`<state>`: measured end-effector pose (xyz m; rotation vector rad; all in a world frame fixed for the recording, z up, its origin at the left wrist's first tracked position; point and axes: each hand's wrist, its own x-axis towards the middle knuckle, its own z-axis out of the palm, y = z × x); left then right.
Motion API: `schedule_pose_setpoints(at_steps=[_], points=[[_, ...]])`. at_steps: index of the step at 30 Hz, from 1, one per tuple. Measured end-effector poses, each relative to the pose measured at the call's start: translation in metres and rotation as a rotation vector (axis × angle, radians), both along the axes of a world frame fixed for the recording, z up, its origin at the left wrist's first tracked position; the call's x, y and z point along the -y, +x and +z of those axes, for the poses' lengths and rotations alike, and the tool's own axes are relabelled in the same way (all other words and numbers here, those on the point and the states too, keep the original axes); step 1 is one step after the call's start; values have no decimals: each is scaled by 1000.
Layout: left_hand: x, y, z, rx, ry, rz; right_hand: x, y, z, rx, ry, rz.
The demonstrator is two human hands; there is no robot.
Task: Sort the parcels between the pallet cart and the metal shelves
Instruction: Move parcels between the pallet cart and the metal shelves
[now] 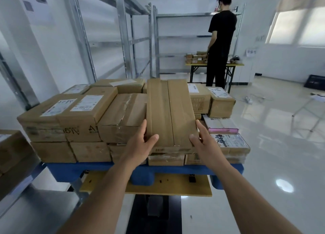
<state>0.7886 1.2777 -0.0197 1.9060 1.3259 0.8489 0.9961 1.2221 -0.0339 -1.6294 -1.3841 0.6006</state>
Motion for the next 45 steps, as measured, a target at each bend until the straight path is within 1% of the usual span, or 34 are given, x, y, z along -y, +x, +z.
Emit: schedule_pose_setpoints(at_steps=[6, 10, 13, 20, 23, 27, 30, 32, 36, 39, 45], points=[[-5, -5, -7, -30, 17, -22, -13, 1, -5, 16, -9, 46], [-4, -5, -7, -25, 51, -41, -14, 8, -7, -38, 1, 70], [1, -2, -7, -62, 82, -61, -12, 15, -5, -65, 7, 69], [9, -5, -5, -68, 118, -62, -1, 19, -3, -2, -13, 76], [9, -7, -4, -120, 137, -42, 5, 15, -4, -42, -42, 112], [6, -6, -8, -176, 152, -3, 7, 12, -6, -50, -49, 140], [2, -7, -10, -271, 246, 29, 4, 11, -7, -58, -36, 148], [0, -8, -10, -300, 307, 36, 3, 12, -9, -61, -28, 158], [1, -10, -12, -283, 375, 44, 0, 17, -15, -91, -6, 181], [1, -7, -12, -278, 378, 41, -1, 20, -17, -129, -8, 197], [-5, -10, -7, -286, 377, 73, -6, 14, -18, -106, -6, 205]])
